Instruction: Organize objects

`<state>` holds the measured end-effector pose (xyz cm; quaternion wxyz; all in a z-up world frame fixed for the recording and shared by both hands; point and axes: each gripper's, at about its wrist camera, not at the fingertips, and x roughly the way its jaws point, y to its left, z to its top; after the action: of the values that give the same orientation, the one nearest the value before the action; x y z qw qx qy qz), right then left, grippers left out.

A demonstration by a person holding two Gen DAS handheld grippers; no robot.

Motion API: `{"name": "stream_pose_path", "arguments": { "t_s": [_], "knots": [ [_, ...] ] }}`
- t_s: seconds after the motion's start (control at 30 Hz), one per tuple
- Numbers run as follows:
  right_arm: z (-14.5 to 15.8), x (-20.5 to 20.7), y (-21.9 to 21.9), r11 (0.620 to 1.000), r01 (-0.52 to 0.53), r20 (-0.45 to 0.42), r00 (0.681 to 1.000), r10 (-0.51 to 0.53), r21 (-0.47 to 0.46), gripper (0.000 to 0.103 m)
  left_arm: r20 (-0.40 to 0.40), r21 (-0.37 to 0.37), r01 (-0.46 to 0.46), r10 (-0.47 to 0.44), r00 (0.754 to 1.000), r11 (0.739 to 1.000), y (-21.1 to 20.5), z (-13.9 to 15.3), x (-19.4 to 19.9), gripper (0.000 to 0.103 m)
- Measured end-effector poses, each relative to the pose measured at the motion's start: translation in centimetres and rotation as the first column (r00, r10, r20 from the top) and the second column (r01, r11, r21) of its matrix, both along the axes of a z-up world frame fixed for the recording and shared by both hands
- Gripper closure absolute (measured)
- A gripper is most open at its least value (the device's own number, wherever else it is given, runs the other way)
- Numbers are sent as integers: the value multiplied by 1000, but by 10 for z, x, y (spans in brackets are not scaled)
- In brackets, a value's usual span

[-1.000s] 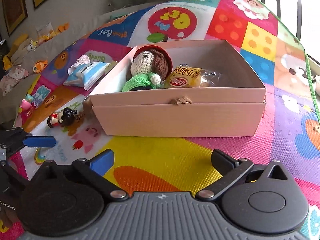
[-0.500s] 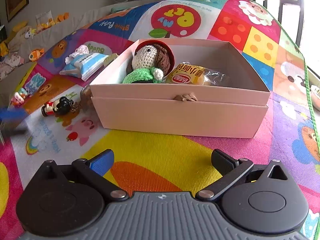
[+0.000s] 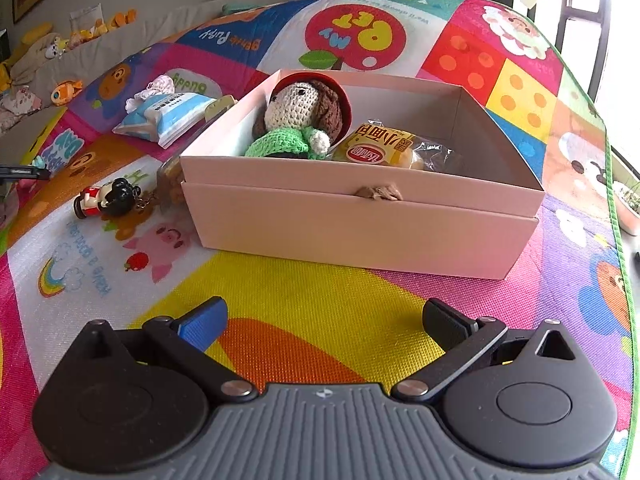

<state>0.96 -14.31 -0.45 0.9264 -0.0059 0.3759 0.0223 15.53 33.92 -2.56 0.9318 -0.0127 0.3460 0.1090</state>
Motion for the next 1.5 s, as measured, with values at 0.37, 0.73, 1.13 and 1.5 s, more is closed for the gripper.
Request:
{"name": "stream_pose_path", "arguments": {
  "t_s": [0.37, 0.73, 1.13, 1.5],
  "knots": [
    [-1, 2, -1, 1000, -1, 7, 1000, 1, 11, 0, 157, -189, 265, -237, 959, 946, -76, 60, -40, 54],
    [1, -4, -12, 996, 5, 32, 999, -8, 92, 0, 100, -270, 612, -611, 786, 743, -290, 93, -26, 48],
    [3, -7, -22, 986, 5, 50, 999, -13, 165, 0, 105, -26, 764, -758, 644, 645, -323, 102, -53, 47],
    [2, -5, -22, 987, 7, 49, 999, -15, 162, 0, 55, -249, 211, -203, 978, 945, -250, 118, 29, 51]
  ]
}}
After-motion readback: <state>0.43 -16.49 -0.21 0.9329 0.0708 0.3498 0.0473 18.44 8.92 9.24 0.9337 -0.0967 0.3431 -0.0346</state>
